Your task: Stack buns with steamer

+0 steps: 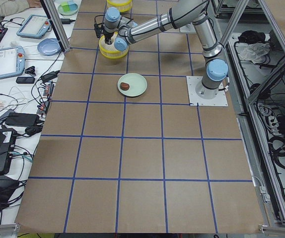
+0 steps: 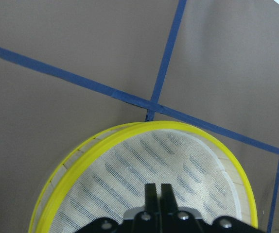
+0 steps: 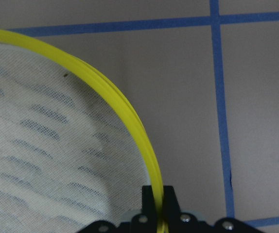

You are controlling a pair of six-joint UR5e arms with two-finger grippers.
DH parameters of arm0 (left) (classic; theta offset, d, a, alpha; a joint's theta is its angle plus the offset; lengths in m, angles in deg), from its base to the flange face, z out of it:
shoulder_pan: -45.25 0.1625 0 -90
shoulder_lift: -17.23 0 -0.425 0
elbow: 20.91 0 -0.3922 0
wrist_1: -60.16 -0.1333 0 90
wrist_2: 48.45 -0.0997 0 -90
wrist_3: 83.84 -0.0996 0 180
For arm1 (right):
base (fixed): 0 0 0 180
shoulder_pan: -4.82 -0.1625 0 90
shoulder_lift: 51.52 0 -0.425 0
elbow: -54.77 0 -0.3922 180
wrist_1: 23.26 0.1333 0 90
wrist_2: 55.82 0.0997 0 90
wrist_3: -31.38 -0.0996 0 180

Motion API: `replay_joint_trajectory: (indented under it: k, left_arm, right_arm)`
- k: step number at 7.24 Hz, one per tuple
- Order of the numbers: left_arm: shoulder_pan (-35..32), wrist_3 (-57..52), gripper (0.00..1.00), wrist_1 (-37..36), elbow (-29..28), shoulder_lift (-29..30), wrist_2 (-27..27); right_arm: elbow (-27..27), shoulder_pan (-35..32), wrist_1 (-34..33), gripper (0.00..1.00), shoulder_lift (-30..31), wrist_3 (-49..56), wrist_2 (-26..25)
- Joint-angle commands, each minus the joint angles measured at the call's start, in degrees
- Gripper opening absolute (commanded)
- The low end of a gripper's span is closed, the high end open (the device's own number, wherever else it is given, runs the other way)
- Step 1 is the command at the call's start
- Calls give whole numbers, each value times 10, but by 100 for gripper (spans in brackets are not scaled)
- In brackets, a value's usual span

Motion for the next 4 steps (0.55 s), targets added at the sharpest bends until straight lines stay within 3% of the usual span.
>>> replay_joint_trajectory:
  k: [1,4]
  left_arm:
    - [-3,35,100,-4,-2,2,1]
    - [-3,25,100,-2,-4,-7,0]
  right_arm:
    - [0,-49,19,0,23,-54,-2]
    - [-4,-106,20,0,57,-115,-15]
